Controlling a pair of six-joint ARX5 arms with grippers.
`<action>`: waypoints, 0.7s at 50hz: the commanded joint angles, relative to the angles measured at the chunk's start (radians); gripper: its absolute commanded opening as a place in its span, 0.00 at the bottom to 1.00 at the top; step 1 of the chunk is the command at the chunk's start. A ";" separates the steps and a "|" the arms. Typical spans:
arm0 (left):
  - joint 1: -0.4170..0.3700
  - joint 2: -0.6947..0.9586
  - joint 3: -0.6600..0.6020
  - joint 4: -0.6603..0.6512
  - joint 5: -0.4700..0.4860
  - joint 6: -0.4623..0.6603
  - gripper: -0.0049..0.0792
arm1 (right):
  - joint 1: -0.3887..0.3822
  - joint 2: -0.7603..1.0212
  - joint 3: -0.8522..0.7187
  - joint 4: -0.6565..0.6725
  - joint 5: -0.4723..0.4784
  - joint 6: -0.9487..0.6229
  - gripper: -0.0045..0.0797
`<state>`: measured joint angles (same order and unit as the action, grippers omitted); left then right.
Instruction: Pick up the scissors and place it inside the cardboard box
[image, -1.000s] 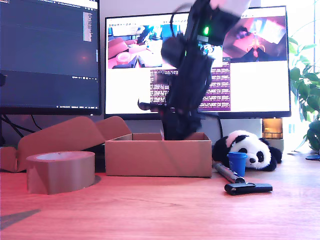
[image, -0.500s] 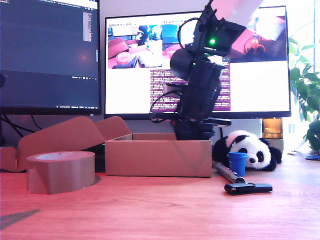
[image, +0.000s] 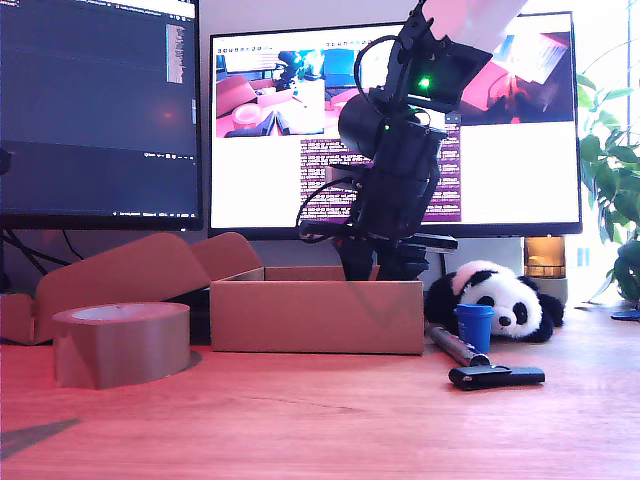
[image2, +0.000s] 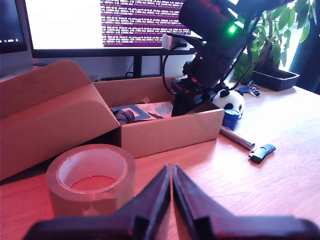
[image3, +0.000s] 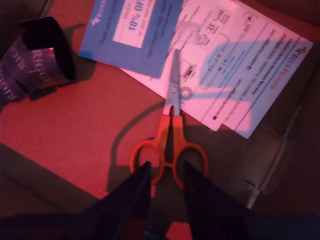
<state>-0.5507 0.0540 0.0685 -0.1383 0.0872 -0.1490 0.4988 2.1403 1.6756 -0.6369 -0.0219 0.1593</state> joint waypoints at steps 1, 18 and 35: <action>-0.004 0.005 -0.016 0.003 0.002 0.000 0.03 | 0.003 0.011 0.011 0.004 0.000 -0.001 0.27; -0.004 0.005 -0.016 -0.027 0.002 0.000 0.03 | 0.011 0.007 0.011 -0.004 -0.001 -0.002 0.04; -0.004 0.005 -0.016 -0.025 0.002 0.000 0.03 | 0.034 -0.142 0.011 -0.069 0.024 -0.037 0.04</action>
<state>-0.5507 0.0540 0.0685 -0.1722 0.0868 -0.1490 0.5194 2.0937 1.6753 -0.7025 -0.0082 0.1291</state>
